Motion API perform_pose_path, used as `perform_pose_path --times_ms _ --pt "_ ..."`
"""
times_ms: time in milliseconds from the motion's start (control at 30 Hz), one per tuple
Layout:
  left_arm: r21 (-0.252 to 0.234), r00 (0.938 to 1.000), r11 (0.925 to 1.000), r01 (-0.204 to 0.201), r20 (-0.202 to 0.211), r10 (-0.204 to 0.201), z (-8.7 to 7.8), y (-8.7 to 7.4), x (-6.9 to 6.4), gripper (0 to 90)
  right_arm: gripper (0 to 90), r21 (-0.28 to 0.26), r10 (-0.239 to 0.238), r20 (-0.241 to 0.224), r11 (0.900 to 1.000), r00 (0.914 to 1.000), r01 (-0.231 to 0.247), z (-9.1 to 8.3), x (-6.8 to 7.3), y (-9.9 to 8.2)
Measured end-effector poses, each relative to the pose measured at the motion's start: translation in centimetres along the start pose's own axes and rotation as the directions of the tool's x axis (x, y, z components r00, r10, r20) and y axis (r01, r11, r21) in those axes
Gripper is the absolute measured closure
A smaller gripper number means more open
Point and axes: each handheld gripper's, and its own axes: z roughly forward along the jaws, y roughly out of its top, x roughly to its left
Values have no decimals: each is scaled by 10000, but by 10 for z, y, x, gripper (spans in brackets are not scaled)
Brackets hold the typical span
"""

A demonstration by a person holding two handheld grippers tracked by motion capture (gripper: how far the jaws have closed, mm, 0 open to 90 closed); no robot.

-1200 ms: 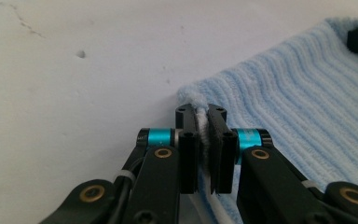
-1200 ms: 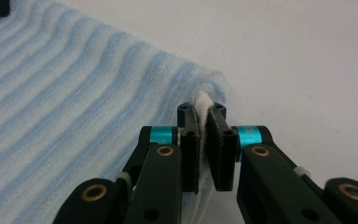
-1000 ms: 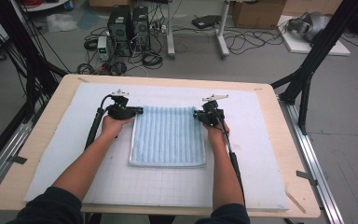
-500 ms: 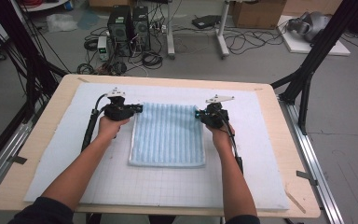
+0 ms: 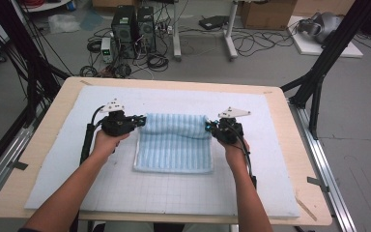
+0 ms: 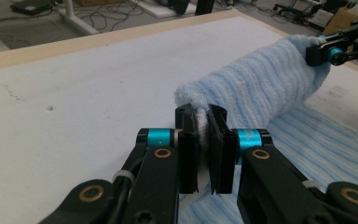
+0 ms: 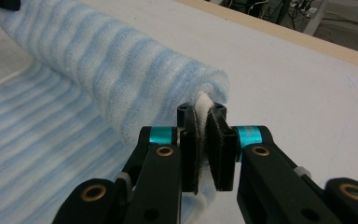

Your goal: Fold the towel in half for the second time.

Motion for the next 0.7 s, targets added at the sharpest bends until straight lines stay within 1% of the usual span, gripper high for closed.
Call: perform_pose_path --times_ms 33,100,133,167,233,267,333,400,467,500,533,567,633,700 --pt "74 10000 9999 -77 64 76 -2 -2 -2 833 842 -17 -6 15 10000 10000 6 -2 3 -2" --pt "-5 9999 9999 -116 58 116 -6 -7 -6 834 839 307 -145 33 9994 9999 144 -5 9 -4" --pt "-60 9999 9999 -81 75 81 -8 -10 -8 834 839 140 -329 89 9994 9994 328 -8 13 -5" --pt "-50 10000 10000 -64 74 64 -10 -13 -9 834 839 -44 -377 99 9993 9992 378 -11 16 -6" --pt "-160 9999 9999 -50 162 53 -15 -18 -13 833 839 -65 -394 56 9992 9992 394 -16 21 -9" --pt "-157 9998 9998 -108 176 111 -17 -21 -15 834 838 -86 -415 50 9991 9991 415 -17 22 -12" --pt "-245 9994 9996 -111 318 118 -20 -26 -19 834 837 -134 -415 45 9990 9991 416 -21 25 -17" --pt "-313 9993 9993 -193 328 203 -23 -31 -23 834 837 -201 -351 72 9992 9994 352 -24 29 -22" --pt "-212 9991 9996 -189 377 196 -26 -37 -27 833 837 -196 -430 30 9989 9991 431 -28 34 -27" --pt "-239 9990 9995 -214 390 224 -28 -39 -29 833 833 -240 -465 37 9986 9989 466 -30 36 -30" --pt "-249 9989 9995 -194 412 204 -29 -42 -31 833 829 -261 -489 10 9985 9988 490 -32 39 -34" --pt "-138 9989 9998 -114 448 120 -31 -44 -33 833 828 -263 -541 30 9982 9985 542 -34 41 -37" --pt "-11 9987 10000 -81 498 82 -33 -48 -37 831 829 -238 -486 28 9985 9988 487 -38 45 -42" --pt "17 9982 9999 -109 588 107 -36 -52 -41 832 831 -334 -463 0 9984 9989 462 -40 47 -47"
